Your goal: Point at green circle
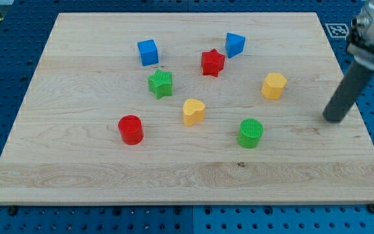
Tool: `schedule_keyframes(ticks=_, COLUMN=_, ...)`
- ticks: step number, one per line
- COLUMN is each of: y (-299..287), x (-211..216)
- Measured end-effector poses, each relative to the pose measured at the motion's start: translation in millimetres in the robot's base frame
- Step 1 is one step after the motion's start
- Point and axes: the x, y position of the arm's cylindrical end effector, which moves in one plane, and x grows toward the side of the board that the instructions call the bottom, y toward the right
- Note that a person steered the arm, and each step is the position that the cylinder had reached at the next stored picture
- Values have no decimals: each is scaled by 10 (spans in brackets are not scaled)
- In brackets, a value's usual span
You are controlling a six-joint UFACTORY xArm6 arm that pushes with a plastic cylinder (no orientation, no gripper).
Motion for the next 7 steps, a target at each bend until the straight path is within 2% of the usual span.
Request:
schedule_keyframes(ticks=1, y=-392, x=583)
schedule_keyframes(ticks=2, y=-1083, x=825)
schedule_keyframes(ticks=3, y=-1638, x=622)
schedule_keyframes(ticks=6, y=-1858, x=189)
schedule_keyframes(ticks=7, y=-1858, x=173)
